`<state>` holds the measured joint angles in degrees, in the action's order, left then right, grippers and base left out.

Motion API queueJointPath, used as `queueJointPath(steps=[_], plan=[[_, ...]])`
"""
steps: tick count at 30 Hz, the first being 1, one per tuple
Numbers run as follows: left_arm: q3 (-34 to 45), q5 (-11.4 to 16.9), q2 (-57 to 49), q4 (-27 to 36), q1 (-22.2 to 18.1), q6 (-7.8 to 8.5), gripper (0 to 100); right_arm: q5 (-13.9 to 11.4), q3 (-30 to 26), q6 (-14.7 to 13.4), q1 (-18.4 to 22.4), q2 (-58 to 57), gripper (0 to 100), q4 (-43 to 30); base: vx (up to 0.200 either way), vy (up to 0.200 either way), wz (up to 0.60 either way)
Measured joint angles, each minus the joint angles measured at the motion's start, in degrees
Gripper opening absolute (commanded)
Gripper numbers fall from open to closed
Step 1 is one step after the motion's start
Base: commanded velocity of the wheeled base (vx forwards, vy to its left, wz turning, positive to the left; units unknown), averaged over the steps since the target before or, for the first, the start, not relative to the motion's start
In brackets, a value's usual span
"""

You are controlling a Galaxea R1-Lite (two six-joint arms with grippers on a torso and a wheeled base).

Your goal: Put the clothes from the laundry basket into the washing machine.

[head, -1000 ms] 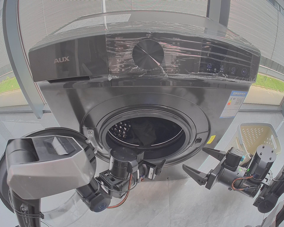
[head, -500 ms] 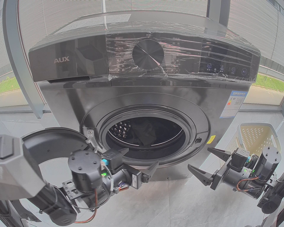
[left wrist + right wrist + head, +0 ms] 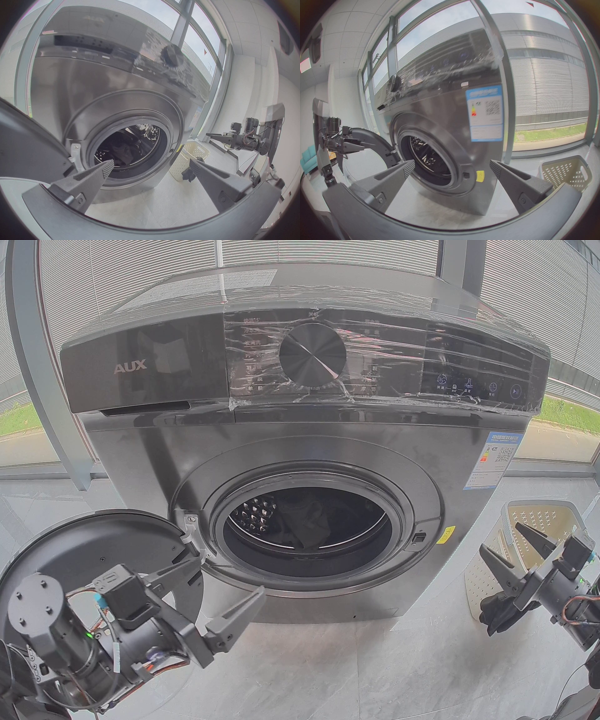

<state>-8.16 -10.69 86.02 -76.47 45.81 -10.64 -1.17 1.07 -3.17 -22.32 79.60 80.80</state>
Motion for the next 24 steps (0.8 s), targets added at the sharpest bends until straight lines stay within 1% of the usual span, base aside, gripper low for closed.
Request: queueJointPath(steps=[5,9,11,14,15,16,19,20,24], plan=[[3.2,-0.9,-6.0,0.7,-1.8,-0.05,100,0.3,-0.1,0.0,2.2,-7.3,100,-8.9,0.000,0.000,0.00],[5.4,-1.3,-10.1,2.3,-4.5,1.05,100,0.3,-0.1,0.1,5.6,-12.6,100,-16.7,0.000,0.000,0.00],[6.3,-1.3,-11.9,3.6,-5.9,1.80,100,0.3,-0.1,0.1,7.5,-15.2,100,-20.7,0.000,0.000,0.00],[6.8,-1.3,-14.3,5.8,-7.8,3.04,100,0.2,-0.1,0.0,9.3,-18.9,100,-24.9,0.000,0.000,0.00],[6.9,-1.2,-15.2,6.9,-8.5,3.86,100,0.2,-0.1,0.0,9.8,-20.2,100,-26.1,0.000,0.000,0.00],[7.0,-1.2,-16.4,8.3,-9.4,5.10,100,0.2,-0.1,0.1,10.2,-21.8,100,-27.5,0.000,0.000,0.00],[7.1,-1.1,-18.7,11.2,-10.7,6.81,100,0.3,-0.1,0.2,11.3,-24.5,100,-29.4,0.000,0.000,0.00],[7.1,-1.1,-19.7,12.5,-11.0,7.36,100,0.3,-0.1,0.2,11.8,-25.7,100,-30.2,-0.200,0.000,0.00],[7.1,-1.2,-23.2,17.3,-11.4,8.22,100,0.3,-0.1,0.3,13.5,-29.4,100,-33.1,-0.200,0.000,0.00]])
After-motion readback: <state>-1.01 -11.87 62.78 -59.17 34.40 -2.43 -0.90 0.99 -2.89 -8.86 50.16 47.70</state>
